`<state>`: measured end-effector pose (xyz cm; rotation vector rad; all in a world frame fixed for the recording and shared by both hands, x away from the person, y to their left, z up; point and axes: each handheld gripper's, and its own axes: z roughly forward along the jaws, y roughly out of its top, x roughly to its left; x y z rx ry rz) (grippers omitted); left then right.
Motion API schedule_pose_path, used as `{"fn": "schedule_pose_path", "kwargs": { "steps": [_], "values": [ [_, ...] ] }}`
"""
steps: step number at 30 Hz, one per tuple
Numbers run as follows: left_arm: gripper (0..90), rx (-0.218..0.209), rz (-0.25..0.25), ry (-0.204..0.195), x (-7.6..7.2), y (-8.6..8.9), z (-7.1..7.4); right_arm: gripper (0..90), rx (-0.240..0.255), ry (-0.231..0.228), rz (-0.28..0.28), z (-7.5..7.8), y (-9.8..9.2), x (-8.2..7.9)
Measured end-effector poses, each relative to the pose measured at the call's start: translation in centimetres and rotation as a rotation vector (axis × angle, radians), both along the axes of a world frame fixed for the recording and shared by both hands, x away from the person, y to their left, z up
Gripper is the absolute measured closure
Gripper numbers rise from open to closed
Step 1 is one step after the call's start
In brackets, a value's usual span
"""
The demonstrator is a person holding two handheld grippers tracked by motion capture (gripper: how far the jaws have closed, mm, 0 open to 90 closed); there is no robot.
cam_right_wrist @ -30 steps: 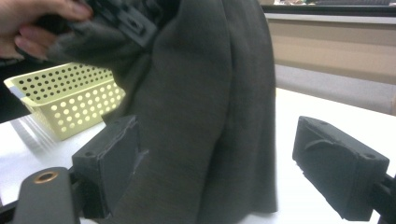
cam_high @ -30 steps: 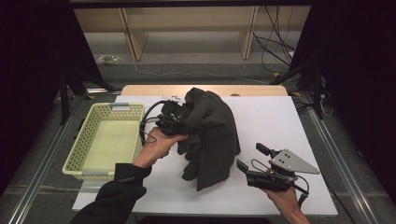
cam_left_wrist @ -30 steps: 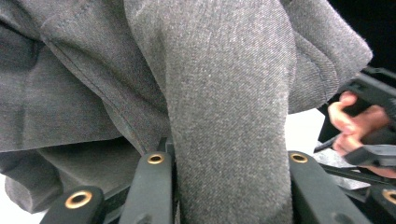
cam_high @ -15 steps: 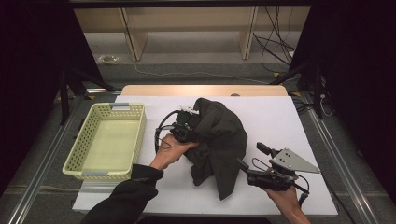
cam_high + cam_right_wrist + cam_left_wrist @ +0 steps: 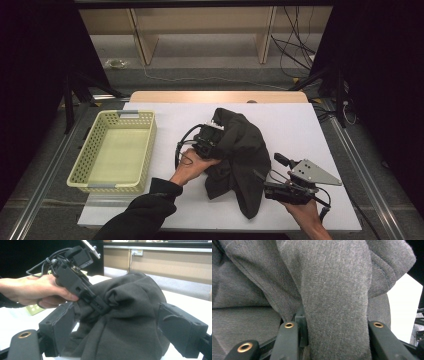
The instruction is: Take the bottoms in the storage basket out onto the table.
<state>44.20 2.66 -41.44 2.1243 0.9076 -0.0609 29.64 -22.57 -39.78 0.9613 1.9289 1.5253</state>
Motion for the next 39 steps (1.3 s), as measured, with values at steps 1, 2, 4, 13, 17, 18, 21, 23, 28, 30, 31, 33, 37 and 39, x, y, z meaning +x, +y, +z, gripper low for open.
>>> {"fn": "schedule_pose_path", "kwargs": {
  "steps": [1,2,4,13,17,18,21,23,28,30,31,33,37,39],
  "values": [
    [59.3,-0.002,-0.002,0.005,0.0,-0.1,-0.1,16.0,0.001,0.000,0.000,0.0,0.0,0.0],
    [58.5,-0.003,-0.004,0.015,0.1,-0.1,-0.3,16.0,0.000,0.000,-0.001,0.0,0.0,0.0],
    [57.8,-0.005,-0.003,0.021,0.1,-0.1,-0.4,16.0,-0.001,0.001,-0.001,0.0,0.0,0.1],
    [51.7,0.025,-0.017,0.050,-0.1,-0.9,-1.7,16.0,-0.001,0.004,-0.001,-0.1,0.0,0.1],
    [50.3,0.032,-0.018,0.052,-0.2,-1.0,-1.9,16.0,-0.006,0.001,0.001,-0.1,0.1,0.0],
    [50.2,0.032,-0.018,0.052,-0.2,-1.0,-1.9,16.0,-0.006,0.001,0.001,-0.1,0.1,0.0],
    [49.5,0.027,-0.012,0.060,-0.1,-1.1,-2.3,16.0,-0.005,0.002,-0.002,-0.1,0.0,0.1],
    [48.3,0.026,-0.013,0.058,-0.1,-1.1,-2.4,16.0,-0.005,0.002,-0.003,-0.1,0.0,0.1],
    [37.2,-0.004,-0.027,0.077,-0.2,-1.3,-2.5,16.0,-0.009,0.003,-0.001,-0.1,0.0,0.1],
    [32.7,-0.008,-0.027,0.079,-0.2,-1.4,-2.5,16.0,-0.009,0.005,-0.001,-0.1,0.1,0.1],
    [29.2,-0.009,-0.026,0.071,-0.3,-1.5,-2.4,16.0,-0.008,0.004,0.000,-0.1,0.1,0.1],
    [24.8,-0.006,-0.029,0.061,-0.3,-1.5,-2.4,16.0,-0.007,0.003,0.001,-0.1,0.0,0.1],
    [16.9,-0.004,-0.040,0.043,-0.5,-1.4,-2.3,16.0,-0.001,-0.001,0.002,-0.1,0.0,0.1],
    [14.4,-0.003,-0.044,0.035,-0.5,-1.4,-2.2,16.0,-0.007,-0.002,0.004,0.0,0.0,0.0]
  ]
}}
